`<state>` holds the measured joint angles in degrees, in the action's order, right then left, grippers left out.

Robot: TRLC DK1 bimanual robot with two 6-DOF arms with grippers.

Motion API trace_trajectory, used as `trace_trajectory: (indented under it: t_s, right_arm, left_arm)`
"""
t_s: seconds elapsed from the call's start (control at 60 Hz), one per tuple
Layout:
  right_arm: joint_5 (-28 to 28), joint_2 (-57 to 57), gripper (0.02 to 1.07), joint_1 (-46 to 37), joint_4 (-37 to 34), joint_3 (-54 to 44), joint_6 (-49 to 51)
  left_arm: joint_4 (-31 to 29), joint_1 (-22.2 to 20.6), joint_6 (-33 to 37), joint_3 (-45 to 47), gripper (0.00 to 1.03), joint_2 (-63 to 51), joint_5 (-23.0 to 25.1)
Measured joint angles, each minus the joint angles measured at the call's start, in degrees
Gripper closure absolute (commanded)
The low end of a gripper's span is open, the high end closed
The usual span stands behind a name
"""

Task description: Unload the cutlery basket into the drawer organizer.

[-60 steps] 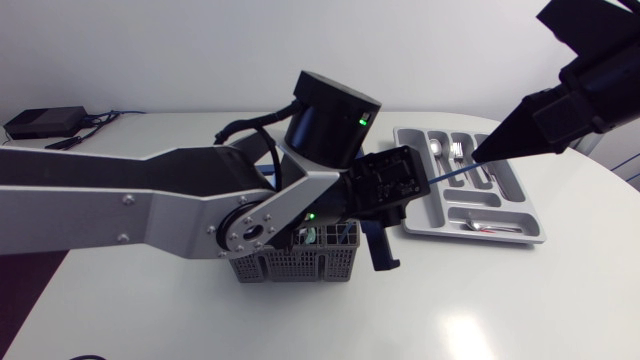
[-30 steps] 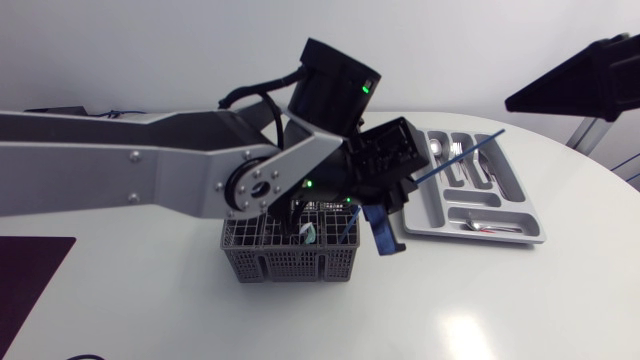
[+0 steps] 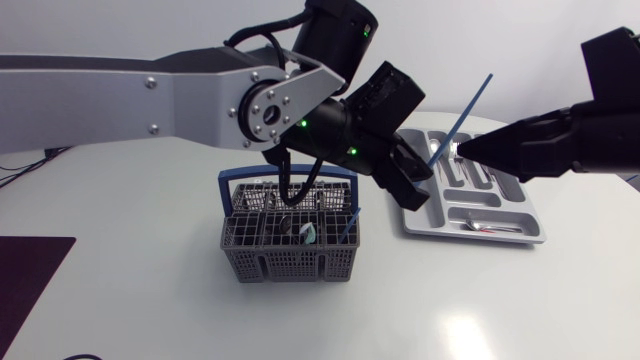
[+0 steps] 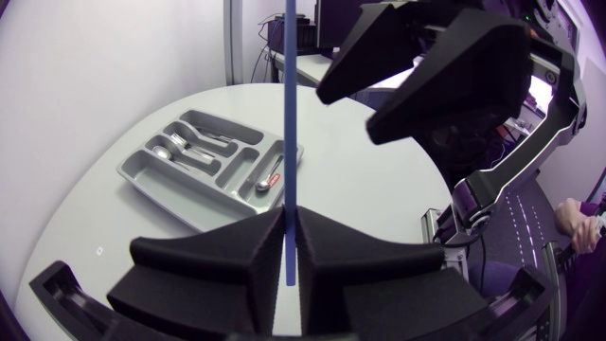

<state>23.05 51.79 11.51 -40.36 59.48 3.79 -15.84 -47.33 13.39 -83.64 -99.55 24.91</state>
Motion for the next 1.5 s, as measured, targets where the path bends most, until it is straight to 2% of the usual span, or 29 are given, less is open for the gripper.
trace_trajectory:
  t_s: [0.2,0.383,0.617,0.883,0.933,1.0,1.067,1.133,1.3,1.5]
  right_arm:
    - [-0.8,3.8,0.53,3.0,3.4,0.0,-3.5]
    - [-0.8,6.4,0.68,3.5,3.6,0.0,-3.8]
    - [-0.8,6.8,0.98,3.6,3.8,0.0,-3.8]
    - [-0.7,6.9,1.01,4.6,4.2,0.0,-3.9]
    - [-0.7,6.9,1.01,4.7,4.4,0.0,-3.9]
    - [-0.8,6.9,1.01,4.9,4.4,0.0,-3.8]
    - [-0.8,6.9,1.01,4.9,4.3,0.0,-3.8]
    - [-0.8,6.9,1.01,4.9,4.1,0.0,-3.8]
    - [0.5,6.9,1.01,2.4,2.4,0.0,-3.3]
    - [5.7,9.9,1.01,-7.1,-1.9,2.4,1.5]
  left_arm:
    - [-0.4,-0.1,-1.4,0.0,0.90,0.0,0.2]
    - [-0.4,-0.4,-1.4,0.0,0.90,0.0,0.2]
    - [-0.4,-0.4,-1.4,0.0,0.90,0.0,0.2]
    - [-0.2,-0.3,-2.1,0.0,0.86,0.0,0.3]
    - [-0.1,-0.2,-2.6,0.0,0.78,0.0,0.3]
    - [-0.1,-0.1,-3.3,0.0,0.53,0.0,0.3]
    - [0.4,0.1,-3.6,0.0,0.22,0.0,0.1]
    - [0.7,0.5,-4.0,-0.1,0.05,0.0,-0.3]
    - [0.9,2.0,-4.4,-0.1,0.05,0.9,-1.4]
    - [0.9,5.0,-1.7,0.1,0.05,7.9,-5.6]
